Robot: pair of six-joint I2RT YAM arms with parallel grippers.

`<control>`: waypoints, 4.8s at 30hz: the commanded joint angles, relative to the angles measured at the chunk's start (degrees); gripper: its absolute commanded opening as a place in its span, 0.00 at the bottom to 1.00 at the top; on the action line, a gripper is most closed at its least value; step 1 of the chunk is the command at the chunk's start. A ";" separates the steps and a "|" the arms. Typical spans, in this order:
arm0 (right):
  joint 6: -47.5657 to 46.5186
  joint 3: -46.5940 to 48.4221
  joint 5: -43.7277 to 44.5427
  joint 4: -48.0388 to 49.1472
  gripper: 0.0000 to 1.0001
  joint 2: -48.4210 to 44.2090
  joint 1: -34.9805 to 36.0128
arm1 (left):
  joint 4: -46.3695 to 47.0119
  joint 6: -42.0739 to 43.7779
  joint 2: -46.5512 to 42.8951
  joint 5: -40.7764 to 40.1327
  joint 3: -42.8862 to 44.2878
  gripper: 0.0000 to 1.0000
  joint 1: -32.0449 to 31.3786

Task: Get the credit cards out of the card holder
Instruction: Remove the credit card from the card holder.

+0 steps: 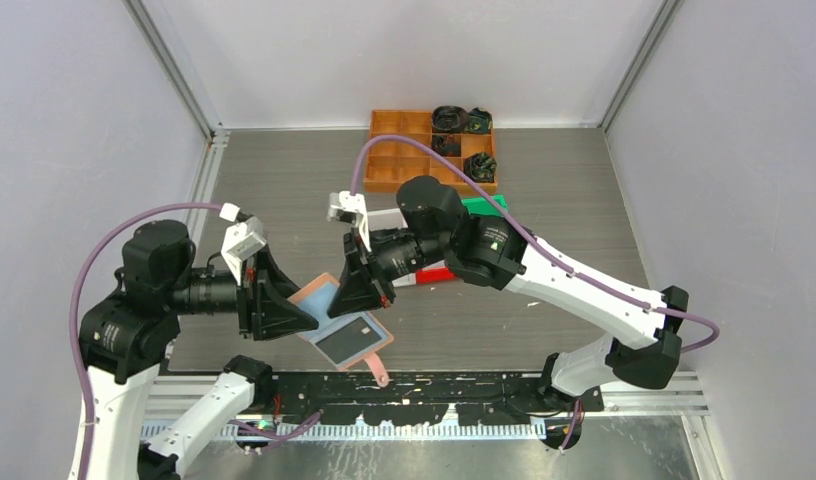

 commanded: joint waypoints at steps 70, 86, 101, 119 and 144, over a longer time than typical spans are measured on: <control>12.25 -19.58 22.48 36.63 0.01 -18.04 1.44 | 15.34 -13.53 -8.10 -6.89 -7.09 0.41 -0.04; 18.63 -28.72 22.55 45.34 0.01 -20.46 1.39 | 16.19 -15.21 -7.21 -3.64 -4.45 0.15 -0.09; 21.83 -31.43 23.25 48.85 0.01 -21.93 1.41 | 19.69 -20.04 -7.05 -1.65 -4.40 0.16 -0.04; 21.00 -21.03 37.58 30.53 0.58 -29.77 -1.53 | 7.14 -13.34 -1.28 -14.88 -3.16 0.00 -0.04; 31.98 -24.29 17.77 35.88 0.48 -16.35 -2.07 | 1.83 -7.56 0.39 -5.06 2.01 0.00 -0.05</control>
